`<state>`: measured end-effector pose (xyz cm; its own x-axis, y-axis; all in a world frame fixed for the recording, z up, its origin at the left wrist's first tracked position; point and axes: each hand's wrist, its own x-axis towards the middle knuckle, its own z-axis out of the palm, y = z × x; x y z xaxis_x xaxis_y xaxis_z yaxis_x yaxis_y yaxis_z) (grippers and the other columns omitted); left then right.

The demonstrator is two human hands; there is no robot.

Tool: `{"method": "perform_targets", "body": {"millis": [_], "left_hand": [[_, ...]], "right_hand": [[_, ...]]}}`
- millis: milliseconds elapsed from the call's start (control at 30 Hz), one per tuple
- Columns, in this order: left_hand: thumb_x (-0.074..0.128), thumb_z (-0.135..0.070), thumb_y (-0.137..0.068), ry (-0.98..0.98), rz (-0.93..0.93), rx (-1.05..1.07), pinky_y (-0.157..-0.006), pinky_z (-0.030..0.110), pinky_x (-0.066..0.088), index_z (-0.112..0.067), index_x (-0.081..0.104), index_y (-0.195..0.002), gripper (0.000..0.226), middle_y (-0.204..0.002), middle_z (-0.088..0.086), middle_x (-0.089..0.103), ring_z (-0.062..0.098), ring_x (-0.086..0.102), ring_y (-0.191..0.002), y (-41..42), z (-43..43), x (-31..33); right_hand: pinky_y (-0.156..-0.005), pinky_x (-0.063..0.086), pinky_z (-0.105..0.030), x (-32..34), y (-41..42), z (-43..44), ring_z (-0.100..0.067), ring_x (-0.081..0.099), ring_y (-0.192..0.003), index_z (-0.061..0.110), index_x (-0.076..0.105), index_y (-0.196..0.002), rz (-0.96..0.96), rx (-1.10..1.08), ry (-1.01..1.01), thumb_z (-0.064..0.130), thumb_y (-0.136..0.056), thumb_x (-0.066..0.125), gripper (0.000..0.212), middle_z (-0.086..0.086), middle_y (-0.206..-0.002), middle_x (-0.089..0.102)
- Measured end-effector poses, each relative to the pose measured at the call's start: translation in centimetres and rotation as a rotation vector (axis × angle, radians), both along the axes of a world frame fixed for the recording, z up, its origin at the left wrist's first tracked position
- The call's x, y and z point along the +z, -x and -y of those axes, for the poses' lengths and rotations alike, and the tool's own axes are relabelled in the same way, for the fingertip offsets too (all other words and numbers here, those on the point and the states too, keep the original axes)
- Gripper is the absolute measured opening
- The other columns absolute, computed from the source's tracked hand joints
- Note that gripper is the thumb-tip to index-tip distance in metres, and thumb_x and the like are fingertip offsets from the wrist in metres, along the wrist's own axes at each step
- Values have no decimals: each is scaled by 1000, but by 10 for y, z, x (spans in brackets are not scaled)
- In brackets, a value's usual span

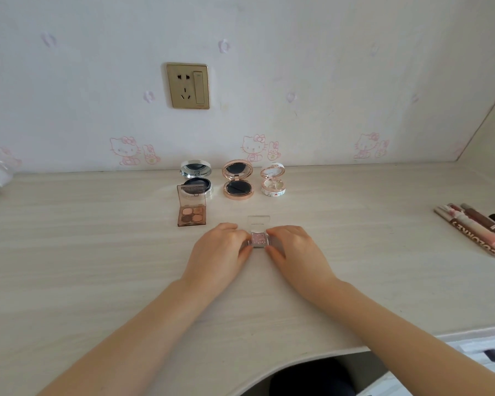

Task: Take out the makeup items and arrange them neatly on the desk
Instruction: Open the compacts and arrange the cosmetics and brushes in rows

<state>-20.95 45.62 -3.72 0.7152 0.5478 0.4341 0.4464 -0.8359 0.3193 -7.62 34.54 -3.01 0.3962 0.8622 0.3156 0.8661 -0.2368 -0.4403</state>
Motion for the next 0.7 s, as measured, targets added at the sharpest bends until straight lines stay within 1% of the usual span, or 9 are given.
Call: {"method": "perform_targets", "body": {"millis": [100, 200, 300, 500, 600, 700], "left_hand": [[61, -28, -88, -46, 14, 16, -76, 31, 49, -21, 72, -91, 14, -93, -2, 69, 16, 60, -107, -6, -11, 1], [73, -21, -78, -131, 10, 43, -82, 31, 49, -18, 74, -80, 4, -80, 0, 72, 21, 65, -99, -11, -21, 1], [78, -16, -72, -170, 14, 53, -82, 33, 51, -14, 73, -73, 5, -69, 0, 71, 24, 67, -91, -12, -31, 1], [78, -14, -71, -194, -15, 87, -78, 35, 53, -10, 72, -70, 7, -66, 2, 69, 26, 66, -89, -20, -41, 3], [79, -14, -69, -171, -20, 116, -69, 33, 53, -10, 71, -69, 8, -65, 4, 67, 25, 66, -85, -23, -42, 6], [75, -19, -73, -143, -28, 141, -68, 32, 49, -12, 71, -73, 7, -71, 5, 64, 25, 64, -86, -26, -45, 6]], "right_hand": [[-94, 41, -31, 1, -4, -14, -25, 48, -118, 10, 61, -120, 6, -8, 9, 19, -94, 54, 28, -4, -119, 63], [-92, 41, -33, 2, -7, -28, -27, 49, -115, 11, 62, -117, 23, -5, 18, 19, -94, 54, 27, -5, -118, 63], [-92, 41, -32, 3, -10, -40, -26, 48, -116, 11, 62, -118, 34, 10, 32, 19, -94, 53, 27, -5, -118, 62], [-91, 42, -33, 5, -16, -58, -24, 48, -114, 13, 61, -119, 30, 14, 59, 21, -95, 50, 27, -4, -118, 61], [-90, 42, -34, 6, -18, -65, -26, 50, -111, 12, 61, -118, -1, 28, 55, 19, -94, 51, 27, -7, -116, 60], [-92, 42, -34, 6, -19, -69, -27, 51, -111, 11, 60, -119, -12, 31, 56, 19, -93, 53, 28, -8, -117, 59]]}}
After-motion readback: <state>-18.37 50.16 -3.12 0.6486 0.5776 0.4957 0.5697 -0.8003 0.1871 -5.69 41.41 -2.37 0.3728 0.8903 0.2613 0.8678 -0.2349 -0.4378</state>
